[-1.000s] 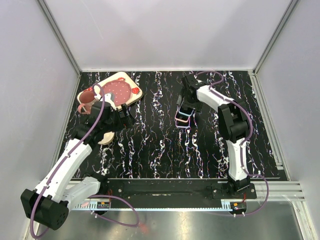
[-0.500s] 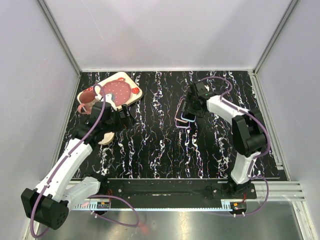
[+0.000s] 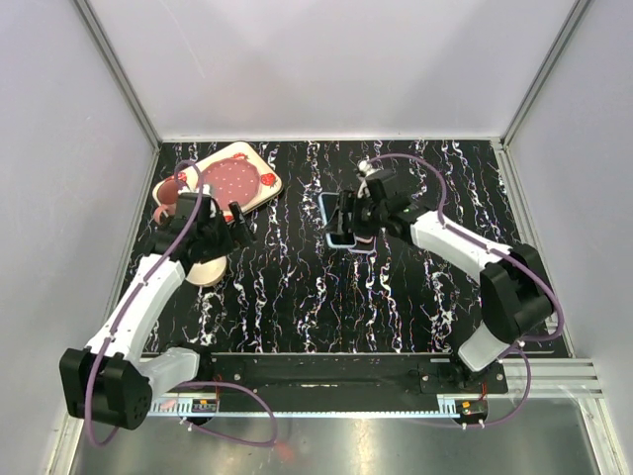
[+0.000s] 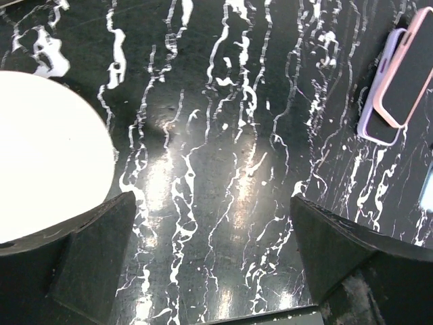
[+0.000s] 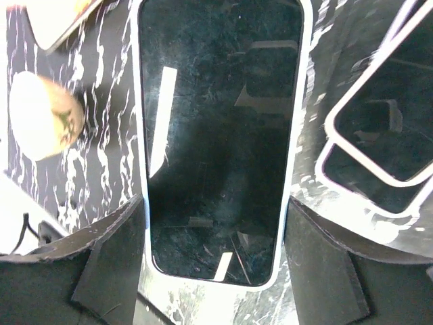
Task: Take the phone out of the phone case
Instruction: Pick up the phone at the center of the board.
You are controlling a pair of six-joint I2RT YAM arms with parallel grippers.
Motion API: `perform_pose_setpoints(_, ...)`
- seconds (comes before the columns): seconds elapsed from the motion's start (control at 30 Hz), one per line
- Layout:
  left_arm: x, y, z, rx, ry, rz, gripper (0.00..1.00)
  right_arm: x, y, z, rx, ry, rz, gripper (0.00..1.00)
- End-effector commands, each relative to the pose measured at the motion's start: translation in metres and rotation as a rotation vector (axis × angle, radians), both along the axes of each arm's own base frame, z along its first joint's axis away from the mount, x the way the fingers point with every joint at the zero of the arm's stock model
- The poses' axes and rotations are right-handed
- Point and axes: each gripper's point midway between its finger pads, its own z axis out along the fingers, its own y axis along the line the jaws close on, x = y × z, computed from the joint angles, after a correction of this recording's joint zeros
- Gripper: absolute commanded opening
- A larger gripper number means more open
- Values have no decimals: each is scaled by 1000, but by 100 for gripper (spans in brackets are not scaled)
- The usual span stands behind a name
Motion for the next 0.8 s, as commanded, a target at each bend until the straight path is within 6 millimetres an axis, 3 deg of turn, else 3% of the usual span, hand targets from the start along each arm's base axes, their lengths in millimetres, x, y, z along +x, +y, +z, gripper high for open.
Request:
perform_pose_setpoints(0.0,10,8,10,-87,12,30,99,-26,41,-1,42,-30,151,42)
perform_pose_setpoints(0.2,9,7,5,-177,51,51,99,-35,45,-43,-82,43,104,45)
perform_pose_setpoints(0.37,8,1,-4,-211,79,35,99,-46,48,-60,-108,77,124,47)
perform_pose_setpoints(0.5,7,-16,-13,-304,120,0,99,-47,51,-51,-73,58,132,46)
perform_pose_setpoints(0.53,4,-30,-8,-386,126,-49,99,-51,53,-46,-49,50,143,46)
perform_pose_setpoints(0.67,20,-56,4,-588,31,-82,99,-57,72,-22,88,6,211,46)
perform_pose_setpoints(0.77,28,-68,4,-647,42,-98,99,-62,78,-9,147,6,232,46)
